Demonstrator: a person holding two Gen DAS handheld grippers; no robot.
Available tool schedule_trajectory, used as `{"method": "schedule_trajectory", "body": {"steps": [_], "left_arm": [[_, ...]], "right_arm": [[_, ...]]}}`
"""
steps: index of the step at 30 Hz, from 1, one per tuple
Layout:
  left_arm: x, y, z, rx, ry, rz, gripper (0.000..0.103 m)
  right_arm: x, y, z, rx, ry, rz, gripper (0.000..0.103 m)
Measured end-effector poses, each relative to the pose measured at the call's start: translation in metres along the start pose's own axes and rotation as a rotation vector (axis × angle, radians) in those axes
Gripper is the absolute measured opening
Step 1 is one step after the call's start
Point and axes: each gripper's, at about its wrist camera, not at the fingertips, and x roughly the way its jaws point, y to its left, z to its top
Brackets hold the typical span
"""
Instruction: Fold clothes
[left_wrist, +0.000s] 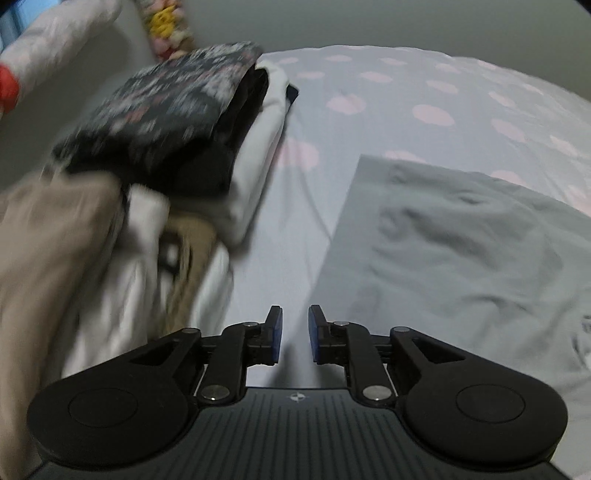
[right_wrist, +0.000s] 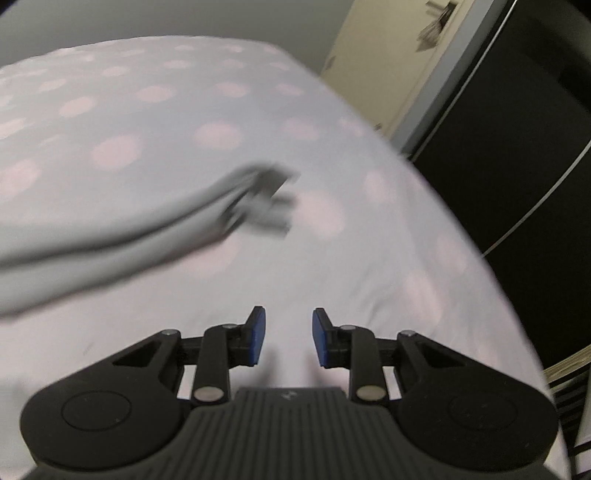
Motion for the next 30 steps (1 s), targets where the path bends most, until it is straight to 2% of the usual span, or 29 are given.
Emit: {"method": "schedule_trajectory", "body": {"steps": [4,9,11,15,18,21,23,25,30], "left_arm": [[-0.016,-0.001,-0.027,-0.089,0.033,-0.045,0.020],[-0.034,-0.008,-0.050,-0.078,0.007,-0.053,0.025],[-0.039,-0.009,-0.057,-0.076,-0.011,-0.054,0.028],[-0.035,-0.013,-0.066,-0.061,-0.006,-0.037,0.029],[-0.032,-0.014,-0.068,-0.044,-0.001,-0.011,0.029],[-0.030,-0.012,-0.070,-0.051,0.008,0.000,0.029],[-0.031,-0.006,-0.072,-0.071,0.016,-0.002,0.029],[-0.031,-0.001,-0.073,-0.091,0.025,-0.002,0.029],[-0.032,0.007,-0.075,-0.120,0.032,-0.013,0.030]], "right_arm": [[-0.032,0.003,-0.054,-0.023,0.027,0.107,0.031],[-0.060,0.004,-0.107,-0.014,0.078,0.237,0.038],[-0.068,0.000,-0.120,-0.008,0.093,0.275,0.047],[-0.079,-0.003,-0.143,-0.015,0.138,0.361,0.052],[-0.074,0.005,-0.150,-0.046,0.169,0.346,0.052],[-0.066,0.010,-0.155,-0.032,0.200,0.359,0.038],[-0.064,0.008,-0.155,-0.011,0.186,0.360,0.013],[-0.067,0.004,-0.152,0.014,0.155,0.347,0.003],[-0.089,-0.023,-0.133,0.072,0.054,0.259,0.001]]}}
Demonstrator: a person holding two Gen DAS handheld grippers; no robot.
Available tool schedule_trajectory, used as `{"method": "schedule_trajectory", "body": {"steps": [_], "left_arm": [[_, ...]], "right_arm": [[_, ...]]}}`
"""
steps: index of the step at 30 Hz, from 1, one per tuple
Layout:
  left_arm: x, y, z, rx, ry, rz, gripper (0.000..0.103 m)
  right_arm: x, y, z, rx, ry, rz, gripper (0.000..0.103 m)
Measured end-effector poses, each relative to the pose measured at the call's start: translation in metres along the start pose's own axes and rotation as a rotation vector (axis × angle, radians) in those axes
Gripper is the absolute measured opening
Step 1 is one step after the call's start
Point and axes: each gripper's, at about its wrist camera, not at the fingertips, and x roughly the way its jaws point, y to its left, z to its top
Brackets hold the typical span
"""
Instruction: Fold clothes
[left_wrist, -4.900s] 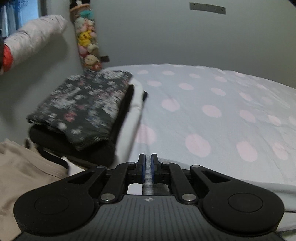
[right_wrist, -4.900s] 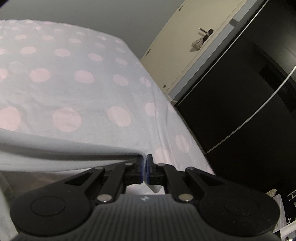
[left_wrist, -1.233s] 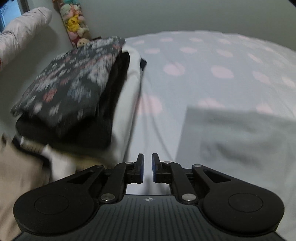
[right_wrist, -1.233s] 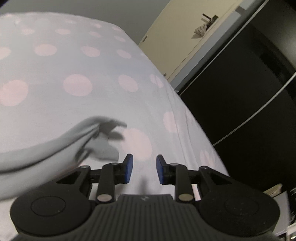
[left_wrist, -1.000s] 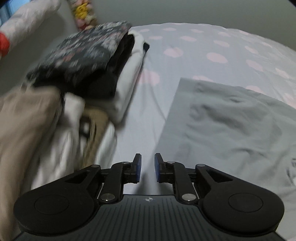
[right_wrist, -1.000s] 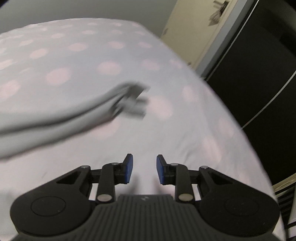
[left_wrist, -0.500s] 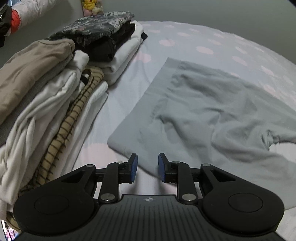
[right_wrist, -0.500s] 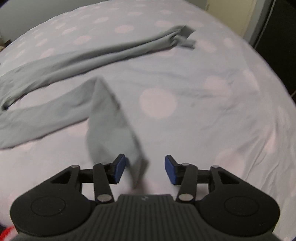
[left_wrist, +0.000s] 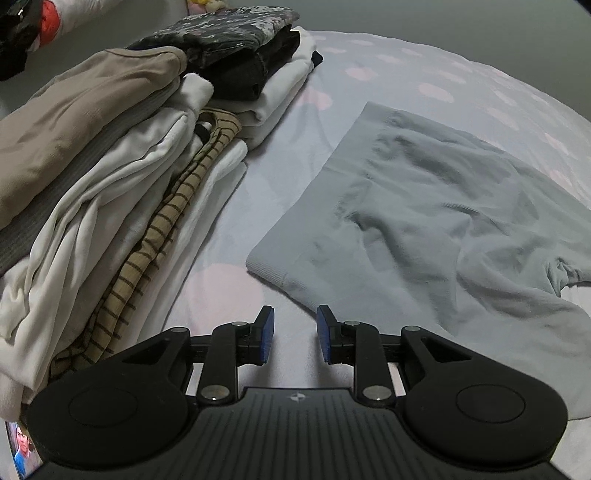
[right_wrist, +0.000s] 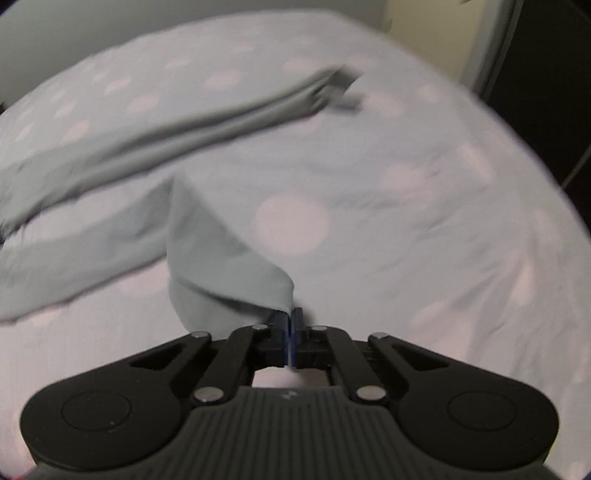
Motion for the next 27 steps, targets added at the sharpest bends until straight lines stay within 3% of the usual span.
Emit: {"method": "schedule_trajectory", "body": {"steps": [7,12,22,25,27], "left_arm": [[0.001,0.002,0.002,0.003,-0.002,-0.013,0.030],[0.002,0.002,0.004,0.006,-0.003,-0.022,0.030],[0.012,0.012,0.008,-0.021,0.025,-0.015,0.030],[0.021,0.024,0.010,-0.088,0.065,-0.036,0.032],[0.028,0.033,0.012,-0.154,0.094,-0.092,0.041]], "right_arm": [[-0.026,-0.062,0.042,0.096,-0.083,-0.211,0.001],[-0.028,-0.079,0.060,0.113,-0.095,-0.283,0.001],[0.024,-0.076,0.071,0.065,-0.032,-0.400,0.001],[0.039,-0.081,0.078,0.078,-0.018,-0.480,0.001],[0.049,-0.085,0.083,0.096,-0.003,-0.510,0.001]]}}
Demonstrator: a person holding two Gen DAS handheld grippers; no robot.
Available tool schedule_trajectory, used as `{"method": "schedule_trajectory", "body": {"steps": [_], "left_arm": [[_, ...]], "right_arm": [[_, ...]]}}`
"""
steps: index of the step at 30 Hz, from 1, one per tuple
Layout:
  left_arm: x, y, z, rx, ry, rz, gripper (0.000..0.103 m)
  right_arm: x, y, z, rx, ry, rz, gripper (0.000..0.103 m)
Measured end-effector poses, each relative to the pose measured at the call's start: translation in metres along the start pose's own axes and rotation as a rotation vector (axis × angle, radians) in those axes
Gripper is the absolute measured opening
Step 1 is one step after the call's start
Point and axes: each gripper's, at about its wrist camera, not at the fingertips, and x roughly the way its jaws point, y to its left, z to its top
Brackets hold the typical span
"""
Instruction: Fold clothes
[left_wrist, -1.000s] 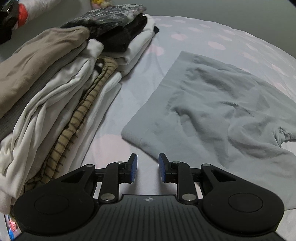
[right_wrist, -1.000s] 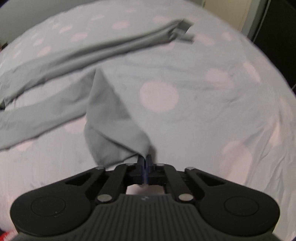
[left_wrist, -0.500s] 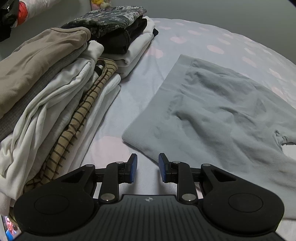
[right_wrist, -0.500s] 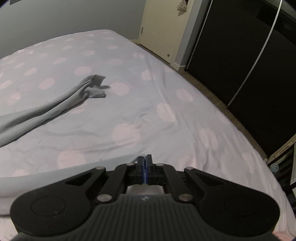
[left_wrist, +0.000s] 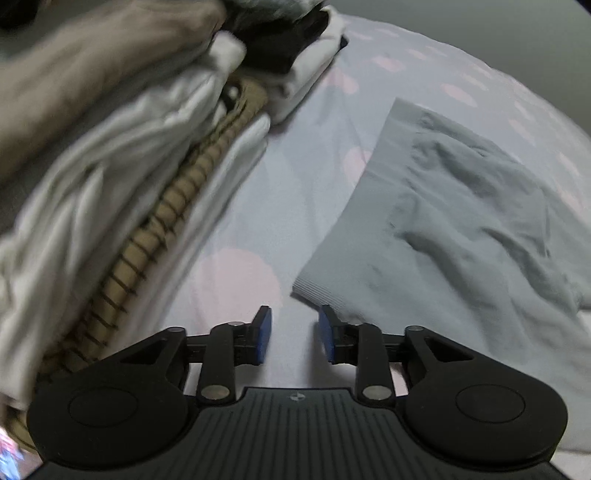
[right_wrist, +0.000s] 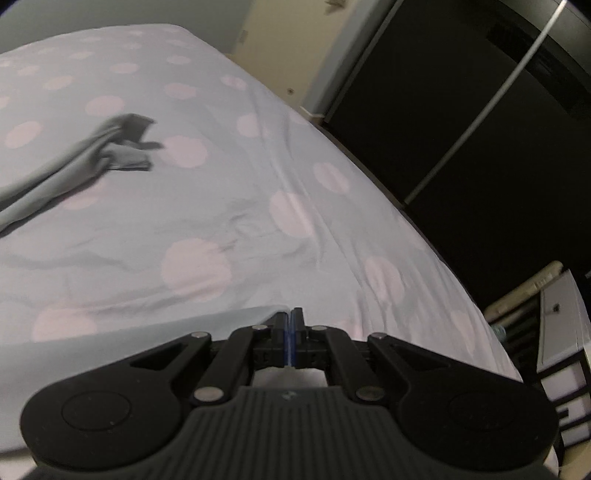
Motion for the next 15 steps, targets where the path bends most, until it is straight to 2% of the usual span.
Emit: {"method": "schedule_trajectory", "body": {"steps": [3,5,8,10,13,15], "left_arm": [[0.009,0.004,0.004,-0.059,0.020,-0.050,0.049],[0.016,0.003,0.006,-0.073,0.023,-0.063,0.050],[0.025,0.001,0.010,-0.090,0.024,-0.081,0.053],[0.028,-0.004,0.012,-0.076,0.012,-0.083,0.053],[0.032,-0.014,0.015,-0.032,-0.011,-0.067,0.049],[0.032,-0.021,0.015,0.004,-0.028,-0.054,0.040]], "right_arm": [[0.009,0.007,0.004,-0.013,0.007,-0.002,0.001],[0.011,0.008,0.005,-0.010,0.010,0.033,0.005],[0.011,0.004,0.005,0.001,0.005,0.027,0.015],[0.011,-0.005,0.005,0.022,-0.005,0.025,0.016],[0.013,-0.031,0.006,0.097,-0.017,0.041,0.024],[0.015,-0.049,0.004,0.146,-0.014,0.038,0.025]]}}
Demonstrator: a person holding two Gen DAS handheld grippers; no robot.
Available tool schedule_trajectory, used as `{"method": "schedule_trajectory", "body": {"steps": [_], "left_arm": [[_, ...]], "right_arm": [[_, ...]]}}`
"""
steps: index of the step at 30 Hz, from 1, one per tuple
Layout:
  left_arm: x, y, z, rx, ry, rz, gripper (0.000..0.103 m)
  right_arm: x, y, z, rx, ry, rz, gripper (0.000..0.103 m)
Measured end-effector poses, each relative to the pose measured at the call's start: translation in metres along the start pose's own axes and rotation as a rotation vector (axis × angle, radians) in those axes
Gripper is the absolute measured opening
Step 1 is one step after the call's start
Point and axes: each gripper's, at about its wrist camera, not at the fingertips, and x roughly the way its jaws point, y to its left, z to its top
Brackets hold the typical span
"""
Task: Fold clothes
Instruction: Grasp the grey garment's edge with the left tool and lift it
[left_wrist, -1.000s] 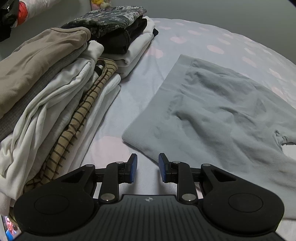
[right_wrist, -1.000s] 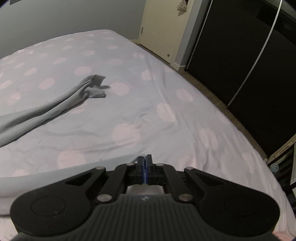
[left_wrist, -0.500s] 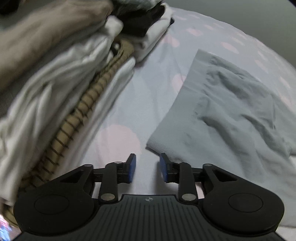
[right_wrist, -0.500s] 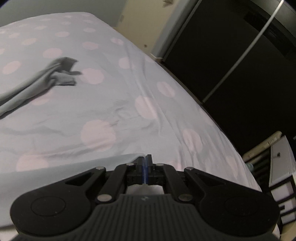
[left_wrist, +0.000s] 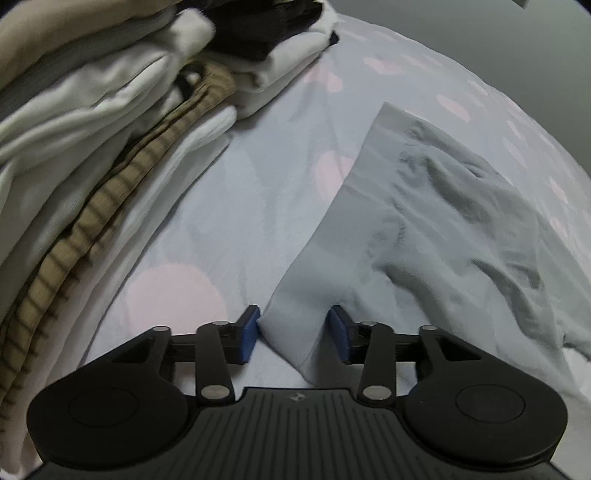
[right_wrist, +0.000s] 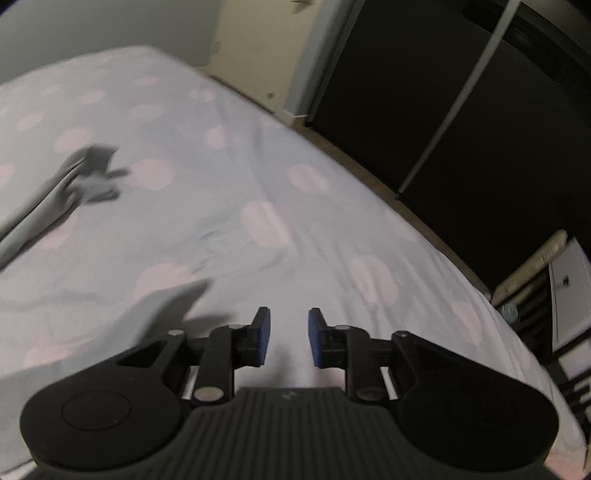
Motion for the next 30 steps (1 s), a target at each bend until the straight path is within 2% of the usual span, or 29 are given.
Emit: {"method": "schedule_trajectory", "body": {"steps": [4,8,11,15,19,21,22,24,26,28,30], "left_arm": [[-0.001,-0.009,-0.001,0.042,-0.018,0.002,0.025],[-0.004,-0.015,-0.004,0.074,-0.034,0.007,0.015],[-0.007,-0.015,-0.004,0.075,-0.046,0.010,0.013],[-0.008,-0.014,-0.004,0.059,-0.055,0.010,0.013],[-0.010,-0.013,-0.003,0.044,-0.059,0.005,0.013],[-0.012,-0.011,-0.003,0.034,-0.065,-0.003,0.013],[-0.013,-0.011,-0.003,0.029,-0.068,-0.007,0.012],[-0.015,-0.009,-0.002,0.020,-0.074,-0.014,0.012],[-0.020,-0.007,-0.001,0.003,-0.089,-0.029,0.012],[-0.028,-0.005,0.002,-0.014,-0.112,-0.044,0.012],[-0.036,-0.003,0.005,-0.030,-0.139,-0.059,0.011]], "right_arm": [[0.007,-0.029,-0.011,0.083,0.049,0.049,0.026],[0.026,-0.038,-0.040,0.206,0.140,0.206,0.026],[0.036,-0.035,-0.057,0.326,0.174,0.331,0.026],[0.028,-0.022,-0.051,0.395,0.124,0.447,0.029],[0.015,-0.013,-0.032,0.435,0.039,0.515,0.056],[0.020,-0.007,-0.024,0.448,0.034,0.497,0.057],[0.024,-0.003,-0.021,0.456,0.043,0.483,0.054],[0.034,0.003,-0.018,0.475,0.068,0.464,0.037],[0.040,0.008,-0.013,0.490,0.077,0.455,0.012],[0.035,0.011,-0.006,0.478,0.056,0.443,0.002],[0.031,0.013,0.003,0.458,0.023,0.426,0.001]]}}
